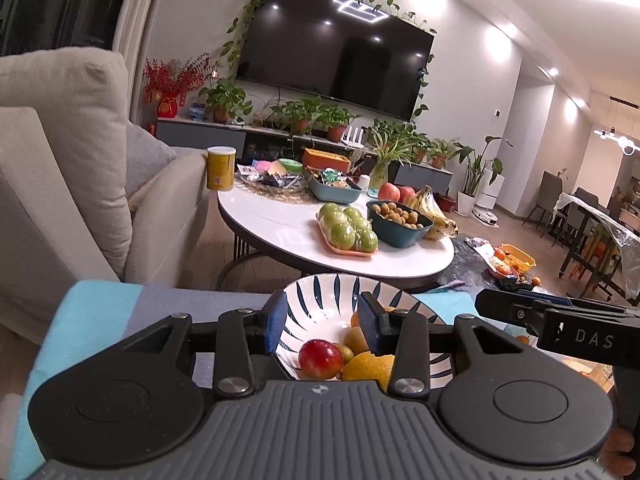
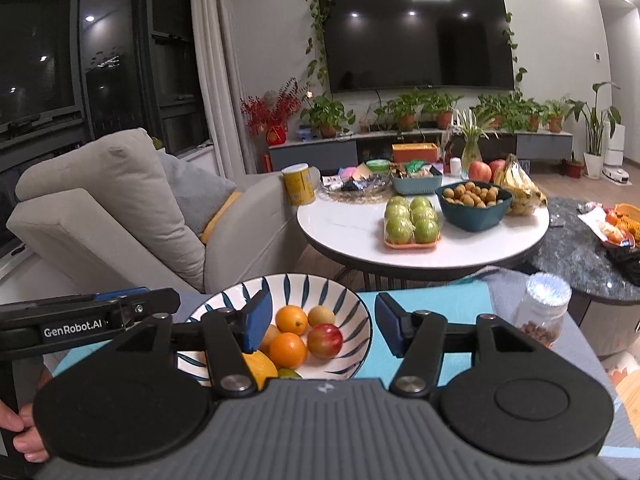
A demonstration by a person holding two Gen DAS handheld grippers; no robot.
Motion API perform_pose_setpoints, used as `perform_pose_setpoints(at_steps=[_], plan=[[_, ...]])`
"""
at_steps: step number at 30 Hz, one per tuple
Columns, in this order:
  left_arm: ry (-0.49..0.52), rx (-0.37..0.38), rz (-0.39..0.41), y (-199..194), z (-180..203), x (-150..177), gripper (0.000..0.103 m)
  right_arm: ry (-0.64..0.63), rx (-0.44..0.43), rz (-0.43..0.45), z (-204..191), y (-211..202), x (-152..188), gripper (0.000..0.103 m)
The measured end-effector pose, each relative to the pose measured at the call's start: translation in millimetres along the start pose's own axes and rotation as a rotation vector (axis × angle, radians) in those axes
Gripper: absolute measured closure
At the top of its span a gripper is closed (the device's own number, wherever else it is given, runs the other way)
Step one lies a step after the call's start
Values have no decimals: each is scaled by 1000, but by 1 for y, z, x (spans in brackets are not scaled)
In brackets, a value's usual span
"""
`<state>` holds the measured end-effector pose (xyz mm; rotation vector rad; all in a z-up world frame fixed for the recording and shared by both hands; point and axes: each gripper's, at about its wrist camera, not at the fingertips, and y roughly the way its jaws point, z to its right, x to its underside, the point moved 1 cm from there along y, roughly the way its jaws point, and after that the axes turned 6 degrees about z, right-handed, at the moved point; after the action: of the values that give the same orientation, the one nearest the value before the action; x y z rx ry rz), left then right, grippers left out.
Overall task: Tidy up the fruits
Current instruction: 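Withdraw both tools from the bowl toward the remaining fruits on the mat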
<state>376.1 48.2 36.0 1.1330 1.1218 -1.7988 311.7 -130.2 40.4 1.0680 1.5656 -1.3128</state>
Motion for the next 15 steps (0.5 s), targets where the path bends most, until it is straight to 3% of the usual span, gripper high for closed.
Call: perform_pose_setpoints(at_steps=[15], plan=[[16,-39,10,-36,-6,-2,66,-31,-23,43,-12,-25,-8,41]])
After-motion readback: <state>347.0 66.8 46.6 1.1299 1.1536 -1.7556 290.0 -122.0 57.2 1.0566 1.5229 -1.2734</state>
